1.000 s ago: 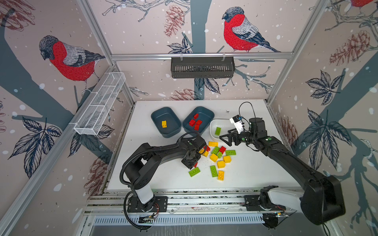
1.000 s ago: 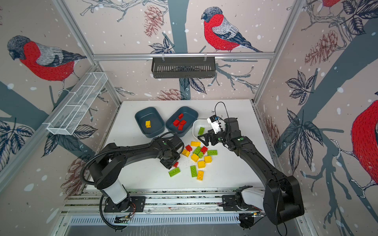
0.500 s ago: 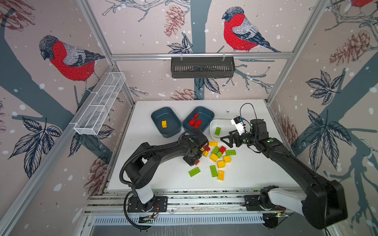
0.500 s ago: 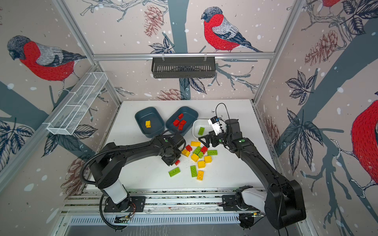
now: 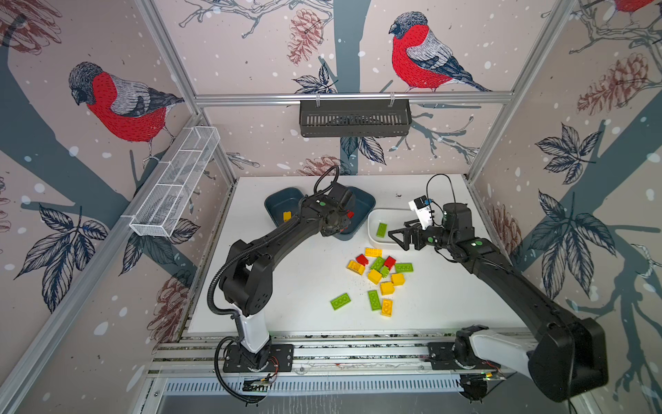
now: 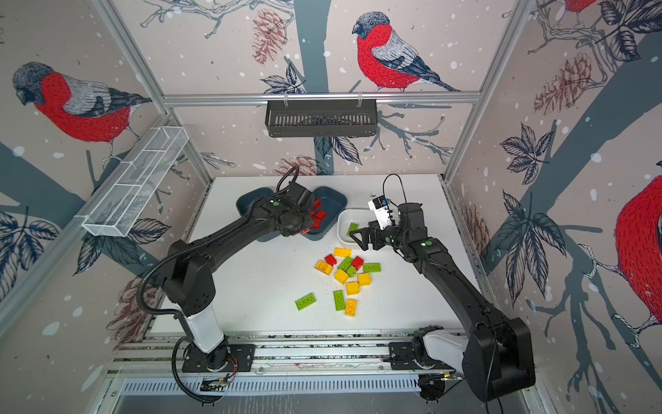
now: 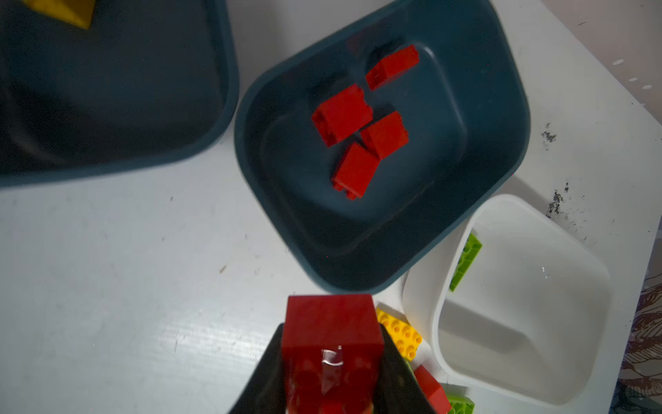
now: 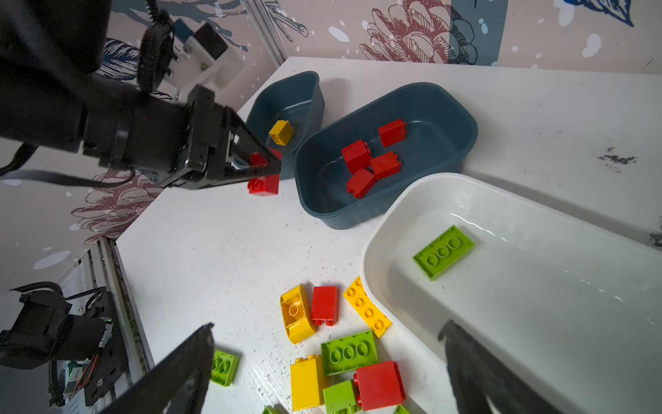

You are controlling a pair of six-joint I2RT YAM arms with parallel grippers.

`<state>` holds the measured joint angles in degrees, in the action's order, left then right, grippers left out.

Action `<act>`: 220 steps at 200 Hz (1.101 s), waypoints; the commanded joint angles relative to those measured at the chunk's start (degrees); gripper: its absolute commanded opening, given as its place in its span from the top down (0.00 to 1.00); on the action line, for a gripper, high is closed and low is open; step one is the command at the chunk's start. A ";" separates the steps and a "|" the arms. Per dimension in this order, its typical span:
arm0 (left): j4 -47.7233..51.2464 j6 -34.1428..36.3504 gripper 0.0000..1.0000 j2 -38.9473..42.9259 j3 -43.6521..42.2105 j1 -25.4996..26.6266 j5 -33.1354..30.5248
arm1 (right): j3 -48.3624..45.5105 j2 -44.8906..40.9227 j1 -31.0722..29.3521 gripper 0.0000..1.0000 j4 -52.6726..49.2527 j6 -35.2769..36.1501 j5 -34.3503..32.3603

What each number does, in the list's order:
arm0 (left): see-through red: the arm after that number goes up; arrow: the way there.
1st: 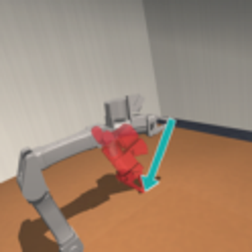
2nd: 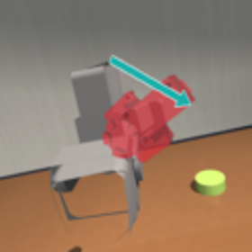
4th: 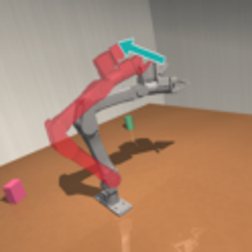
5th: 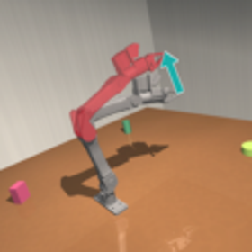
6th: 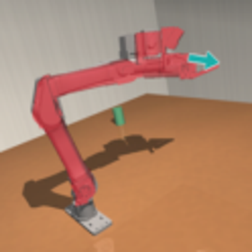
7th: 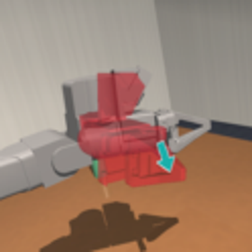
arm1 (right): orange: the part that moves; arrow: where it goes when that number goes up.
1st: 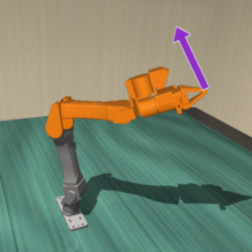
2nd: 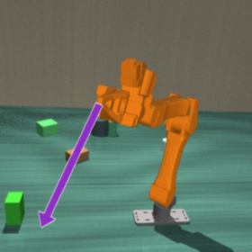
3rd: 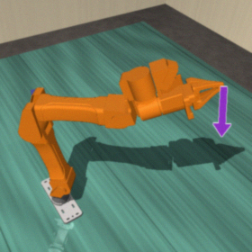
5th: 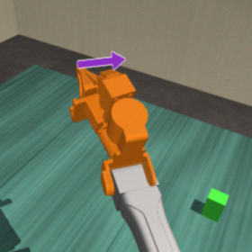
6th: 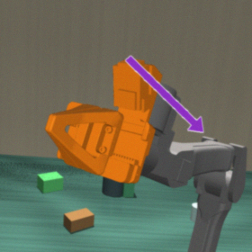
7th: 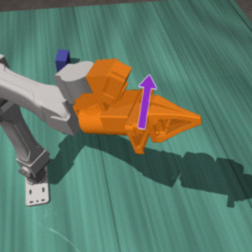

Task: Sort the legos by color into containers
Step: 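Carry the red brick into the middle teal bin and release it, then move the left gripper down to a green brick nearest the robot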

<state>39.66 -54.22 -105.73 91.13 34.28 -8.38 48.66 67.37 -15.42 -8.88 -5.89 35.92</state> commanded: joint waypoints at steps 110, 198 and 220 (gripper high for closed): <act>-11.67 34.15 0.77 -35.69 36.63 -4.31 7.54 | 1.04 0.39 1.58 0.00 1.77 0.33 -4.44; 0.52 38.84 0.13 -25.63 30.43 -3.82 15.73 | 2.68 1.95 2.24 0.00 -0.68 2.18 -3.34; 0.04 41.36 0.13 -16.92 18.66 -1.93 15.33 | 2.92 2.72 2.24 0.00 -0.89 2.53 -2.67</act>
<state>36.49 -16.67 -129.64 117.97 30.61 4.91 50.89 69.56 -13.15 -9.41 -4.36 31.75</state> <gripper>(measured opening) 0.870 0.996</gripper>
